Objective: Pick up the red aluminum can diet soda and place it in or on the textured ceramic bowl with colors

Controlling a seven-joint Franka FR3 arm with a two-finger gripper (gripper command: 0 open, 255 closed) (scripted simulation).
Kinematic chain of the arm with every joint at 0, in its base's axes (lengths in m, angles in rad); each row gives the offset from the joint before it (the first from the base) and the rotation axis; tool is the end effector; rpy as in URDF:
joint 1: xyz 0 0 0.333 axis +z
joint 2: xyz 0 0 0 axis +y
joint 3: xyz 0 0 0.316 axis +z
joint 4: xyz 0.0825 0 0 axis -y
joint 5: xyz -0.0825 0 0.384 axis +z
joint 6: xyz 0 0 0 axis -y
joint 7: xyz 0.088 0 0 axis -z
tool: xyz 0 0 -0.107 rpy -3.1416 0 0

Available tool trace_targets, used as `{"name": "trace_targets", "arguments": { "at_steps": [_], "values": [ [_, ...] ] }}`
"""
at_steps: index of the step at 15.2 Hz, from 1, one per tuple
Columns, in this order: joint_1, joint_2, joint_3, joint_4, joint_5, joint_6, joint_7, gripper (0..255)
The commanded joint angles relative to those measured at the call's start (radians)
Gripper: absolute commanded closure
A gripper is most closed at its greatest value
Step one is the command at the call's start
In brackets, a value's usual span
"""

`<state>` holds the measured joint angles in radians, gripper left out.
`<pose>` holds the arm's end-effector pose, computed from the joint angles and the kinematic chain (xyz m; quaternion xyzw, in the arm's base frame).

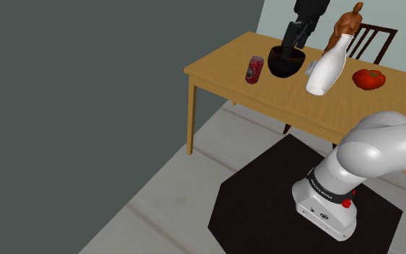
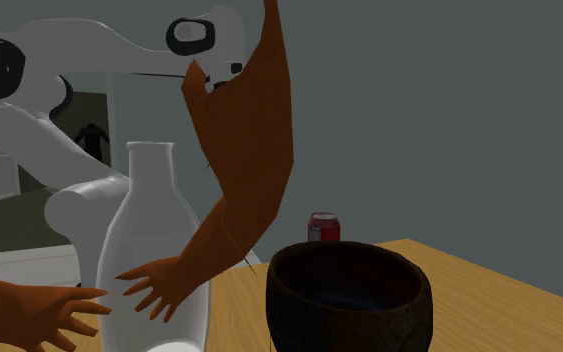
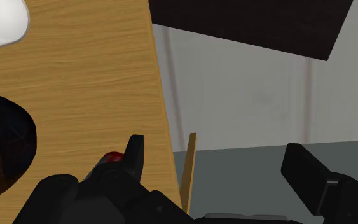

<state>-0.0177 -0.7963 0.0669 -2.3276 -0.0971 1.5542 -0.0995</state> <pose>0.3028 0.0114 0.6060 0.9953 0.0630 0.0084 0.0727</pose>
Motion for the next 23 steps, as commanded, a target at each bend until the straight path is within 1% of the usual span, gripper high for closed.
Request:
{"name": "trace_targets", "arguments": {
  "at_steps": [1,6,11,15,20,23],
  "values": [
    [0.000,0.000,0.000,0.000,0.000,0.000,0.000,0],
    [-0.019,0.139,-0.087,0.020,-0.020,0.120,-0.084,0],
    [-0.030,0.302,-0.167,0.076,-0.017,0.226,-0.172,0],
    [-0.035,0.445,-0.226,0.145,0.006,0.294,-0.248,0],
    [-0.042,0.629,-0.285,0.257,0.061,0.352,-0.347,0],
    [-0.043,0.636,-0.285,0.224,0.062,0.392,-0.348,0]
  ]
}}
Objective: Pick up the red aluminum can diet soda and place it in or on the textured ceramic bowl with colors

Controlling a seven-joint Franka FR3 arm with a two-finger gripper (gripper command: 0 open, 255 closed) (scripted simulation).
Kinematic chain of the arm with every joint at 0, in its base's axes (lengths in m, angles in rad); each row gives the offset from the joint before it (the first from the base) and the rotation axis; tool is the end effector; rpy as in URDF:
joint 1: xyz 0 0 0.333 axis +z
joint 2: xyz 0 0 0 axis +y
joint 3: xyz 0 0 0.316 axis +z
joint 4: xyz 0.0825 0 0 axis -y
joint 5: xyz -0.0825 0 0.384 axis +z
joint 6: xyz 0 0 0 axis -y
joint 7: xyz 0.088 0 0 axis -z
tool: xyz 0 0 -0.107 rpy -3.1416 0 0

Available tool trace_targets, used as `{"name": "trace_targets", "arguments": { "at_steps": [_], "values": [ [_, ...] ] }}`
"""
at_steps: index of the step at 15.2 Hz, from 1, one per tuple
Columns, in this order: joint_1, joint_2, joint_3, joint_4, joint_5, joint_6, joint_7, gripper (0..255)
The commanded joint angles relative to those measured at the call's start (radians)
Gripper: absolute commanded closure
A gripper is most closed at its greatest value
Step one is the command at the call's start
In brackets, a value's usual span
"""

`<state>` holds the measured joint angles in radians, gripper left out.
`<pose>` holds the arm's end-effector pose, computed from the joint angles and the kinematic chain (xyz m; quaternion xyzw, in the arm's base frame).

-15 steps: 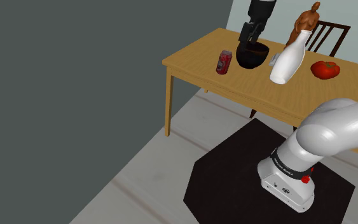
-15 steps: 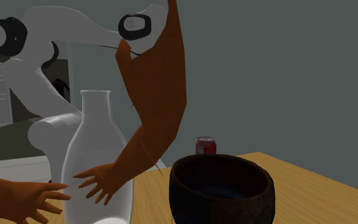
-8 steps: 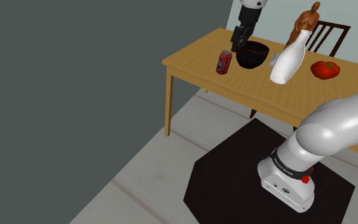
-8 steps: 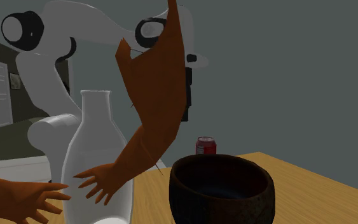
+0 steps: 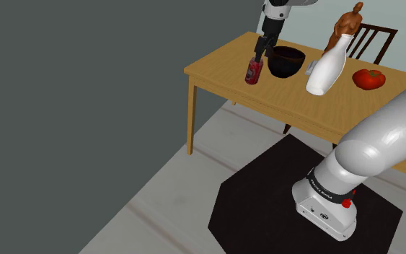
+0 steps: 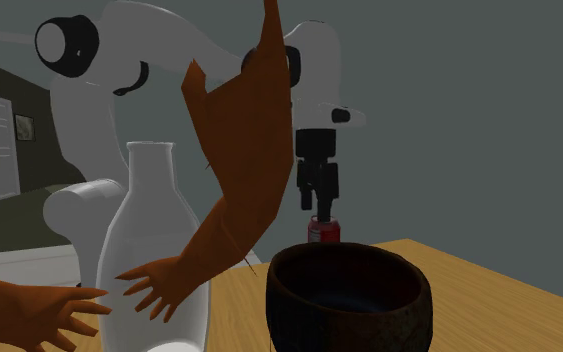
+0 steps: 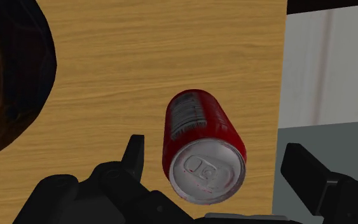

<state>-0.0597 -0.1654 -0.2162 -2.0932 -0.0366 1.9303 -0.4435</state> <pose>0.4859 -0.1445 0.4925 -0.9958 -0.0916 0.0003 0.0007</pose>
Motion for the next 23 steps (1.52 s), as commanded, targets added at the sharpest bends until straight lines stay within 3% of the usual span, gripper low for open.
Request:
{"name": "trace_targets", "arguments": {
  "at_steps": [1,5,12,13,23],
  "values": [
    [-0.001,0.008,-0.003,-0.021,0.002,0.029,-0.004,0],
    [-0.001,0.020,-0.004,-0.057,0.004,0.077,-0.006,0],
    [-0.001,0.020,-0.004,-0.057,0.004,0.077,-0.006,0],
    [-0.001,0.020,-0.004,-0.057,0.004,0.077,-0.006,255],
    [-0.001,0.017,-0.004,-0.047,0.003,0.064,-0.005,255]
  ]
}}
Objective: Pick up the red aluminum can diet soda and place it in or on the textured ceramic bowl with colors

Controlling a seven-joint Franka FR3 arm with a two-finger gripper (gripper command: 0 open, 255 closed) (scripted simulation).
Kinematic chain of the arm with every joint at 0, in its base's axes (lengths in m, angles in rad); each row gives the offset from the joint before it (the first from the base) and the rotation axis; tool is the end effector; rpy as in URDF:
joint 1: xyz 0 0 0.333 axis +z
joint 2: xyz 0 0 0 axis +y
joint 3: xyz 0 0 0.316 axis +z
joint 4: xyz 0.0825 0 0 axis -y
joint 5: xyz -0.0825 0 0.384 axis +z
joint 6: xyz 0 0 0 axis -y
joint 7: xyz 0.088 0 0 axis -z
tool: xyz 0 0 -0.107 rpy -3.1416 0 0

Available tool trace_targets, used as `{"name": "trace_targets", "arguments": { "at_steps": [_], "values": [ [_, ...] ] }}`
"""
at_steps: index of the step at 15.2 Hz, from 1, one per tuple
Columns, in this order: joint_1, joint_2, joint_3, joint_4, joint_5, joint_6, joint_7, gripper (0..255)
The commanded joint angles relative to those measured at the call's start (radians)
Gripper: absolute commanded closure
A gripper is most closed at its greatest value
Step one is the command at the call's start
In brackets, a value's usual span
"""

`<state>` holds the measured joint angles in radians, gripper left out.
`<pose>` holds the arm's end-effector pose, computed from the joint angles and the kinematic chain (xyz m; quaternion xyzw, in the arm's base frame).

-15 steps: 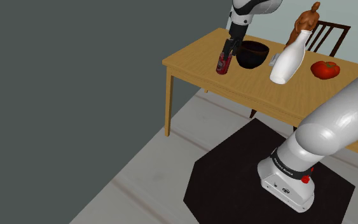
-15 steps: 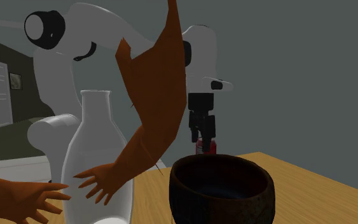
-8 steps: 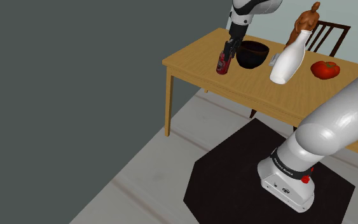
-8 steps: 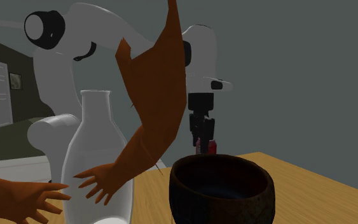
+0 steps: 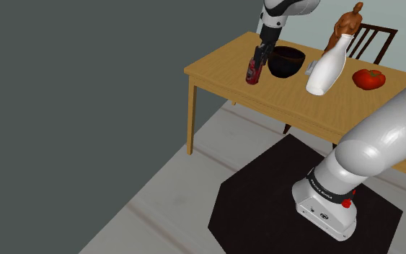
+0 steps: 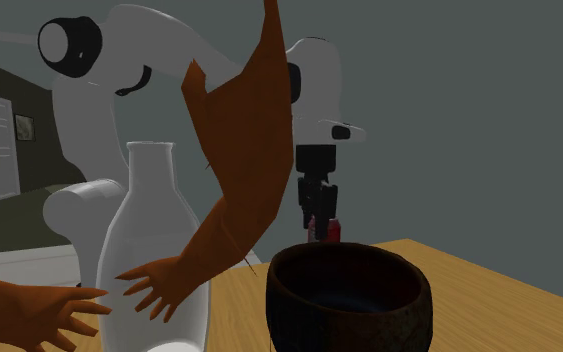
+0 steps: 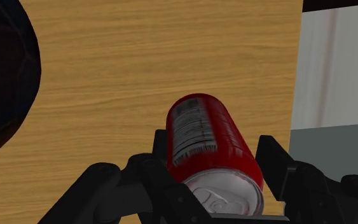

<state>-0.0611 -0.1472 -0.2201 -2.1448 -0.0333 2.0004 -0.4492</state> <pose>0.4864 -0.1458 0.4652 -0.9958 -0.0920 -0.0001 0.0009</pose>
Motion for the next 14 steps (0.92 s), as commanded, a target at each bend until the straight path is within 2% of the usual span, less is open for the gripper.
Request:
{"name": "trace_targets", "arguments": {
  "at_steps": [1,14],
  "values": [
    [0.000,-0.005,0.001,0.014,-0.001,-0.020,0.001,255],
    [0.002,-0.029,0.006,0.165,-0.003,-0.194,0.004,255]
  ]
}}
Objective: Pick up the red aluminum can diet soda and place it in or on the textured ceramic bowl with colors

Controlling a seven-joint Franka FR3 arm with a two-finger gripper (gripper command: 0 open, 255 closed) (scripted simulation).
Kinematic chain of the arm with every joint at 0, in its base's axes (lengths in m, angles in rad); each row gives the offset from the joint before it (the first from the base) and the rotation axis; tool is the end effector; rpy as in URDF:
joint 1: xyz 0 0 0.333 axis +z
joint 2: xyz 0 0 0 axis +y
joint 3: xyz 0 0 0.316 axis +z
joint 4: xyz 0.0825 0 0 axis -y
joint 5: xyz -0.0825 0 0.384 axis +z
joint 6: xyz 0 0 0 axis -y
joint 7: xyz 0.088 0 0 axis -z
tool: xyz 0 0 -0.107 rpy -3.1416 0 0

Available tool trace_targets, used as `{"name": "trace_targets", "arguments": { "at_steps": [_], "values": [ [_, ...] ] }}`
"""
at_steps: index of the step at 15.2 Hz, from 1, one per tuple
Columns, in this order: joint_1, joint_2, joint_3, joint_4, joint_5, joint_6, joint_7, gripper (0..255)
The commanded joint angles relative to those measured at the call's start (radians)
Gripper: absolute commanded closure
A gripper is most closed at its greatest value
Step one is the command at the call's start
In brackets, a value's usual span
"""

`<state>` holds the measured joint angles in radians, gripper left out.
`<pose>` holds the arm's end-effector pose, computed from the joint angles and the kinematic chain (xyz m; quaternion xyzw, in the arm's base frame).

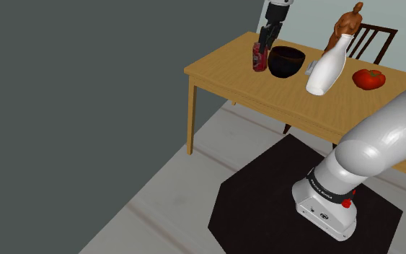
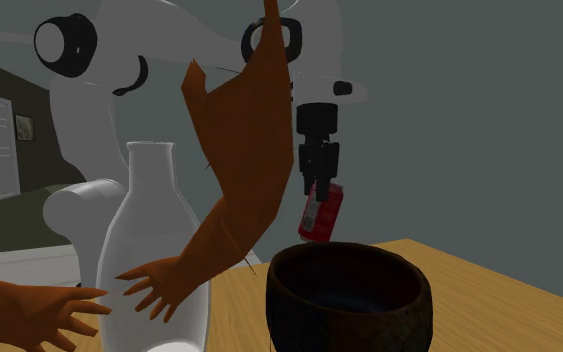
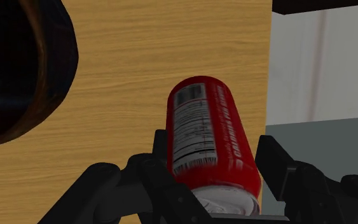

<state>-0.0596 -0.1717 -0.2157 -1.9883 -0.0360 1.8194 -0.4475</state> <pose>0.4874 -0.1468 0.5361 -0.9958 -0.0920 0.0001 0.0010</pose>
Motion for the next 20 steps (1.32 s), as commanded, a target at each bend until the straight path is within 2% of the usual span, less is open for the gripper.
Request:
{"name": "trace_targets", "arguments": {
  "at_steps": [1,20],
  "values": [
    [0.001,-0.005,0.002,0.022,0.000,-0.027,0.002,255],
    [0.003,0.033,0.003,0.320,0.009,-0.287,-0.005,255]
  ]
}}
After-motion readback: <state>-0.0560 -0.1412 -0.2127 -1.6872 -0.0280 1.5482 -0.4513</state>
